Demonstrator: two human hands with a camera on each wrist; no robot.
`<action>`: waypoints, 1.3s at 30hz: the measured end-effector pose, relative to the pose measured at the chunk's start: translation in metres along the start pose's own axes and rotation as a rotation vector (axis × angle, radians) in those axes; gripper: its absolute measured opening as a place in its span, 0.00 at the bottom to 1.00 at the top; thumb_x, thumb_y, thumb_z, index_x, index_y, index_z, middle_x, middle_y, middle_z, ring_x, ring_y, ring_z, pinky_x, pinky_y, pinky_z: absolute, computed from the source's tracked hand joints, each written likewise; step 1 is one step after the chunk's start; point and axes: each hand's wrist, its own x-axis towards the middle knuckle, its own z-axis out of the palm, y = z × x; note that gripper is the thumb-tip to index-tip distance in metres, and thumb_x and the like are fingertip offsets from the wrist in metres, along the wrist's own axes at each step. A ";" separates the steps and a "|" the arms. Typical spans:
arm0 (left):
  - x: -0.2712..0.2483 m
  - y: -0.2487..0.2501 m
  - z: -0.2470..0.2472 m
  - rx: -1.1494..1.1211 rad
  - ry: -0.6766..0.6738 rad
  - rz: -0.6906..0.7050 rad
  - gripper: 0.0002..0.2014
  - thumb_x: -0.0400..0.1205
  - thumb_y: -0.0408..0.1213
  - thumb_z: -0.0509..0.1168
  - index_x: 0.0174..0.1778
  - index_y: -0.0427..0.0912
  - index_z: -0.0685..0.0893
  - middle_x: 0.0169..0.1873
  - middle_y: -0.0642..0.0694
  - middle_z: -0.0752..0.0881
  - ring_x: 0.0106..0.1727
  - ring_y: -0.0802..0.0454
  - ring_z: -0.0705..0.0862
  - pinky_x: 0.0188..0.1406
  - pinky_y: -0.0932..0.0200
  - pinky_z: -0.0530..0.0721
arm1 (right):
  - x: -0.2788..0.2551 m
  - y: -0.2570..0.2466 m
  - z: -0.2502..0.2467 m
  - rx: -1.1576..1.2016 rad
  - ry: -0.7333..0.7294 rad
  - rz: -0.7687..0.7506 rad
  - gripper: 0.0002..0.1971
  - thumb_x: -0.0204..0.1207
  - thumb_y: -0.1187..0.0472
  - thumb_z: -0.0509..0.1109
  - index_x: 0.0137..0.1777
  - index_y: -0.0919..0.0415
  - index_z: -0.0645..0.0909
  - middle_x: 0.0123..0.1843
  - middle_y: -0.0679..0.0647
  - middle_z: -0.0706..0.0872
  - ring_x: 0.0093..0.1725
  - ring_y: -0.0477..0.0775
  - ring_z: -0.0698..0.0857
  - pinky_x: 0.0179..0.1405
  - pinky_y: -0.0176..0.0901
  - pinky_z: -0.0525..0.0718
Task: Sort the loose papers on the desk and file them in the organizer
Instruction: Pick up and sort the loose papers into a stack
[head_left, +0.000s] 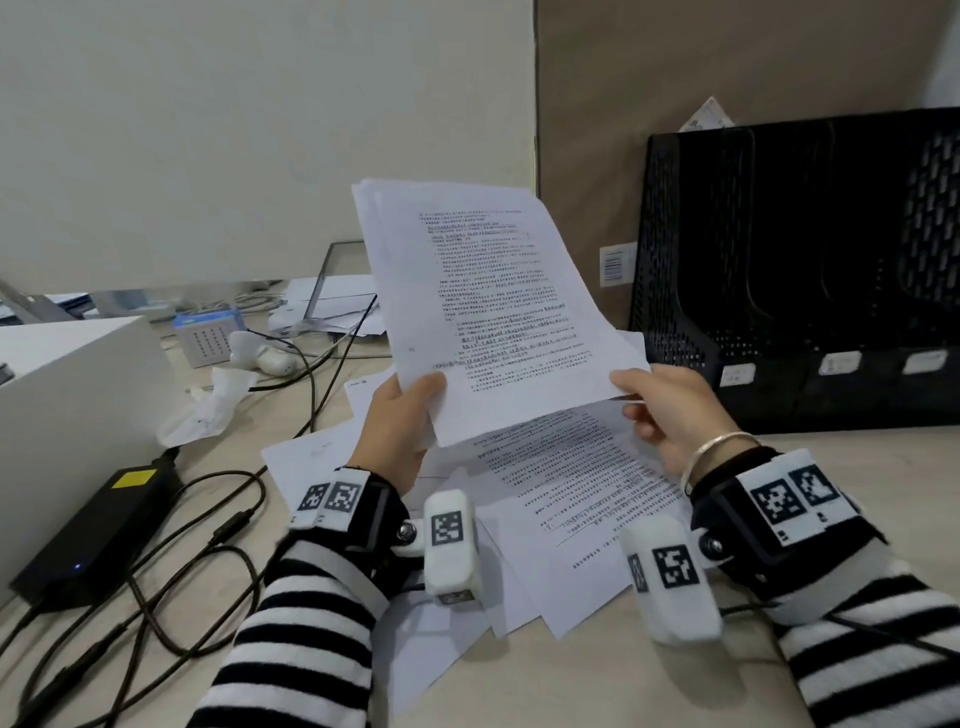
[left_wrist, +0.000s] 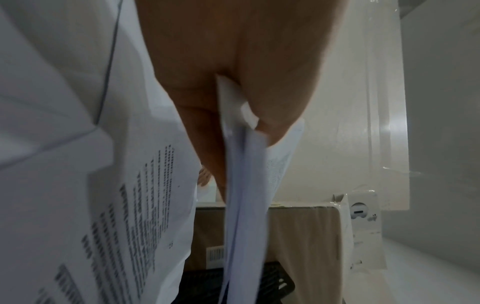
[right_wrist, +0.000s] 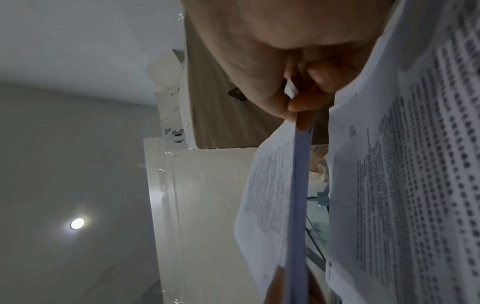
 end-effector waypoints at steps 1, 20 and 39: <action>-0.001 0.001 0.000 0.009 -0.036 0.000 0.09 0.86 0.33 0.60 0.60 0.43 0.82 0.52 0.46 0.91 0.52 0.48 0.90 0.50 0.49 0.89 | -0.001 0.000 0.000 -0.032 -0.012 -0.007 0.06 0.78 0.65 0.69 0.39 0.60 0.79 0.31 0.53 0.78 0.23 0.45 0.71 0.11 0.29 0.63; 0.026 -0.010 -0.048 -0.113 0.597 0.006 0.10 0.80 0.24 0.61 0.49 0.43 0.81 0.46 0.45 0.86 0.48 0.44 0.84 0.56 0.49 0.83 | 0.036 -0.041 0.032 -0.829 -0.254 -0.206 0.05 0.76 0.63 0.72 0.50 0.59 0.86 0.45 0.51 0.88 0.36 0.44 0.82 0.30 0.35 0.76; 0.025 -0.004 -0.053 -0.214 0.659 0.049 0.11 0.79 0.22 0.61 0.40 0.44 0.82 0.42 0.48 0.87 0.47 0.44 0.86 0.50 0.51 0.86 | 0.111 -0.051 0.118 -1.610 -0.272 -0.521 0.10 0.75 0.59 0.74 0.53 0.60 0.87 0.54 0.54 0.89 0.47 0.51 0.83 0.45 0.39 0.79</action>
